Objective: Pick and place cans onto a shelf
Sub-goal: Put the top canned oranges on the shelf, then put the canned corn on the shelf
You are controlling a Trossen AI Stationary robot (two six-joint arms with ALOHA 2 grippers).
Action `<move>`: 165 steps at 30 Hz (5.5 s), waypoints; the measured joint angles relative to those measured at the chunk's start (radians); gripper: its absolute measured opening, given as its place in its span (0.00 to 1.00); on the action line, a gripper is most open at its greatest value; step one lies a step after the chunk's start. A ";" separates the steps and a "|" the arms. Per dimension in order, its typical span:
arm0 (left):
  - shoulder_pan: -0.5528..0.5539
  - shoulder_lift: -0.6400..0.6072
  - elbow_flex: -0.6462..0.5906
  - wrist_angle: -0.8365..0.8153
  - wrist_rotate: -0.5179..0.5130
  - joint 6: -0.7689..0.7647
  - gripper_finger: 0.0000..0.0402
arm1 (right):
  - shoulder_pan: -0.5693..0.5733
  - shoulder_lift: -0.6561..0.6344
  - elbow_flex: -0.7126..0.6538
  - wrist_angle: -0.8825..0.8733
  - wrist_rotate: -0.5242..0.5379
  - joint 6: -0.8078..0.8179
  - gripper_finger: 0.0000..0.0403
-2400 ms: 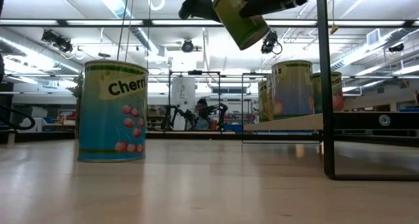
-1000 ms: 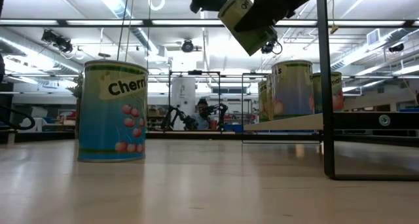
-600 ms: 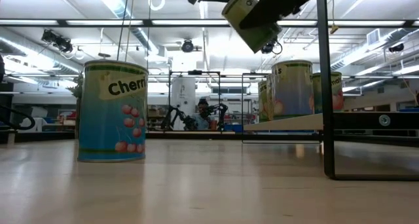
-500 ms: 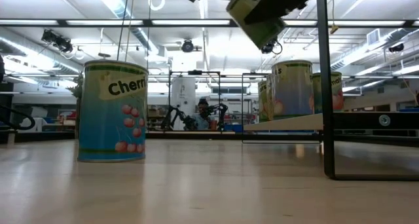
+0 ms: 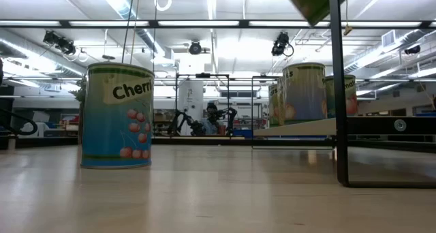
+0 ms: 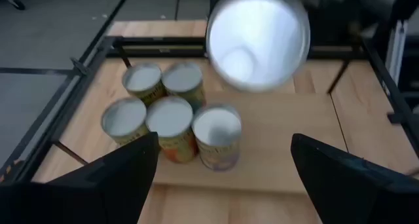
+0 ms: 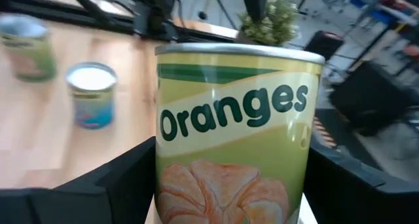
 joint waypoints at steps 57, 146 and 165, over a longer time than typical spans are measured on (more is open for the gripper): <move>-0.103 -0.014 -0.374 0.233 0.148 -0.131 0.88 | 0.301 -0.199 -0.917 0.906 0.269 0.284 0.82; -0.014 -0.192 -0.385 -0.433 -0.067 -0.256 0.88 | 0.113 -0.128 -0.474 0.591 0.155 -0.194 0.92; 0.086 -0.299 -0.570 -0.527 0.144 -0.369 0.88 | 0.103 -0.080 -0.464 0.621 0.128 -0.186 0.92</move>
